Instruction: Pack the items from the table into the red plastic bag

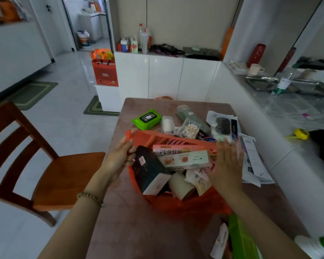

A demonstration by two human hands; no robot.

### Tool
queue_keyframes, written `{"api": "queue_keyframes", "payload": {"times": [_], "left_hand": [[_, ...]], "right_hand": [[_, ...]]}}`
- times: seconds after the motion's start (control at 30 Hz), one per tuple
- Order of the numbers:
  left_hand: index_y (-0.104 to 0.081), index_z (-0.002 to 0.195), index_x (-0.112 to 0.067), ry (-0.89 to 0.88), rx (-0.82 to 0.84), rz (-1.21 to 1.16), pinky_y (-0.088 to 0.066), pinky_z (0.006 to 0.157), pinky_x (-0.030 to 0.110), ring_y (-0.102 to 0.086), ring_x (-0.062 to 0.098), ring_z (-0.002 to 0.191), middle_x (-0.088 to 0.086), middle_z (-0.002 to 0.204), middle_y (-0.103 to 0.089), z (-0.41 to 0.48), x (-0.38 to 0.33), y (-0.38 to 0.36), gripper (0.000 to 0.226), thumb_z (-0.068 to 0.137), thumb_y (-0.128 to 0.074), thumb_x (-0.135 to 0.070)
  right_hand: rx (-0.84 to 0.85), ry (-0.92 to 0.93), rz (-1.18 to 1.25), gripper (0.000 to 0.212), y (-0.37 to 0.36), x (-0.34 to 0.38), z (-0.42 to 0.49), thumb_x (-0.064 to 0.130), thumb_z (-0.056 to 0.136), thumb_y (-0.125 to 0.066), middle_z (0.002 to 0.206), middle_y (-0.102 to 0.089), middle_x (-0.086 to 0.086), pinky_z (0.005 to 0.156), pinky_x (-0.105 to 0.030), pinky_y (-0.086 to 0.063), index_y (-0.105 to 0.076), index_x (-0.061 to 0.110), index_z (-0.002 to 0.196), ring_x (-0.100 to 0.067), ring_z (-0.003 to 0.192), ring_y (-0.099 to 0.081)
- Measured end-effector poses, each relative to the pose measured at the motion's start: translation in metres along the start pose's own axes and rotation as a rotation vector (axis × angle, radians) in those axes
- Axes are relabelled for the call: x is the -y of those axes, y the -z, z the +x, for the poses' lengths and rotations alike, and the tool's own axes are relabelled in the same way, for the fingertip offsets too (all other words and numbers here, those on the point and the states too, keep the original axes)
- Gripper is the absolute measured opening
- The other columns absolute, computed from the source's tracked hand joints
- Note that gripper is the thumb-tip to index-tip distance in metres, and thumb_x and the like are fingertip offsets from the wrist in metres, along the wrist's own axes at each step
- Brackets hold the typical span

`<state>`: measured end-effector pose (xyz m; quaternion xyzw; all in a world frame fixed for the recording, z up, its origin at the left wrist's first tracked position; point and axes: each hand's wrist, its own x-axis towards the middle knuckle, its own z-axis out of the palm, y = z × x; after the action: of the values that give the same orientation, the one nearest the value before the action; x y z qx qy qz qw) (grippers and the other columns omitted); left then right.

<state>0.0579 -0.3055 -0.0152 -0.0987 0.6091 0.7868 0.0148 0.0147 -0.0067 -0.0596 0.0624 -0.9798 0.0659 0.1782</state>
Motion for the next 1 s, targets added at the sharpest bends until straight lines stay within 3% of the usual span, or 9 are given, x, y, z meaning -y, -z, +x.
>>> {"api": "queue_keyframes", "payload": {"times": [0.1,0.17,0.23,0.3,0.37,0.47,0.63,0.83,1.0], "left_hand": [[-0.045,0.130,-0.036,-0.006,0.011,0.027,-0.021,0.035,0.012,-0.024,0.001,0.040,-0.012,0.051,-0.035,0.008,-0.002,-0.007,0.037,0.103,-0.027,-0.019],[-0.046,0.130,-0.035,-0.012,0.018,0.053,-0.021,0.034,0.012,-0.025,0.000,0.038,-0.012,0.050,-0.035,0.012,-0.005,-0.014,0.037,0.103,-0.027,-0.019],[-0.045,0.131,-0.032,-0.023,0.019,0.073,-0.021,0.033,0.011,-0.025,-0.001,0.037,-0.013,0.050,-0.035,0.015,-0.006,-0.022,0.036,0.103,-0.028,-0.018],[-0.045,0.133,-0.028,-0.041,0.016,0.118,-0.021,0.033,0.011,-0.025,-0.001,0.037,-0.012,0.051,-0.035,0.019,-0.010,-0.032,0.035,0.103,-0.030,-0.019],[-0.046,0.134,-0.021,-0.064,0.017,0.185,-0.022,0.033,0.012,-0.026,-0.001,0.038,-0.009,0.055,-0.033,0.022,-0.019,-0.040,0.035,0.103,-0.031,-0.020],[-0.051,0.130,-0.013,-0.151,0.002,0.246,-0.021,0.035,0.013,-0.025,0.000,0.039,-0.011,0.053,-0.032,0.025,-0.046,-0.049,0.037,0.103,-0.031,-0.028],[-0.059,0.118,-0.015,-0.317,0.013,0.273,-0.017,0.040,0.018,-0.021,0.003,0.042,-0.012,0.050,-0.031,0.029,-0.103,-0.057,0.040,0.103,-0.027,-0.033],[-0.060,0.116,-0.021,-0.381,0.054,0.352,-0.019,0.040,0.018,-0.022,0.004,0.042,-0.010,0.051,-0.028,0.030,-0.148,-0.070,0.037,0.103,-0.026,-0.031],[-0.061,0.112,-0.023,-0.444,0.066,0.336,-0.012,0.046,0.025,-0.019,0.006,0.044,-0.010,0.052,-0.027,0.042,-0.184,-0.075,0.036,0.103,-0.027,-0.030]], "right_hand": [[0.314,-0.284,-0.084,0.080,0.011,-0.041,0.001,0.046,0.077,-0.069,0.147,-0.034,-0.020,0.113,-0.044,-0.026,-0.038,0.004,0.138,-0.035,0.139,-0.028],[0.432,-0.404,0.018,0.050,0.022,-0.058,0.001,0.051,0.078,-0.066,0.114,-0.061,-0.019,0.083,-0.035,-0.048,-0.063,0.008,0.103,-0.035,0.112,-0.055],[0.414,-0.500,0.391,0.035,0.029,-0.064,0.002,0.041,0.082,-0.067,0.075,-0.064,-0.014,0.058,-0.029,-0.042,-0.061,0.010,0.067,-0.036,0.086,-0.065],[0.400,-0.613,0.803,0.035,0.042,-0.059,0.010,0.036,0.085,-0.066,0.064,-0.064,-0.011,0.067,-0.035,-0.048,-0.063,0.010,0.061,-0.034,0.073,-0.065],[0.537,-0.675,1.254,0.038,0.064,-0.048,0.024,0.034,0.089,-0.059,0.053,-0.058,-0.003,0.073,-0.037,-0.048,-0.063,0.015,0.057,-0.021,0.059,-0.057],[0.742,-0.477,1.559,0.044,0.113,-0.029,0.049,0.026,0.097,-0.045,0.040,-0.035,0.005,0.053,-0.023,-0.047,-0.056,0.017,0.055,-0.010,0.040,-0.035],[0.458,-0.234,1.639,0.032,0.156,-0.003,0.111,0.023,0.097,-0.045,0.040,-0.027,0.010,0.033,-0.015,-0.021,-0.042,0.019,0.065,-0.002,0.033,-0.022],[0.226,-0.176,1.916,0.037,0.182,-0.001,0.170,0.025,0.097,-0.044,0.036,-0.028,0.010,0.033,-0.015,-0.015,-0.034,0.021,0.063,-0.003,0.029,-0.021],[0.181,-0.053,1.859,0.035,0.207,0.010,0.200,0.025,0.099,-0.043,0.038,-0.027,0.010,0.034,-0.016,-0.014,-0.034,0.021,0.065,-0.002,0.032,-0.020]]}}
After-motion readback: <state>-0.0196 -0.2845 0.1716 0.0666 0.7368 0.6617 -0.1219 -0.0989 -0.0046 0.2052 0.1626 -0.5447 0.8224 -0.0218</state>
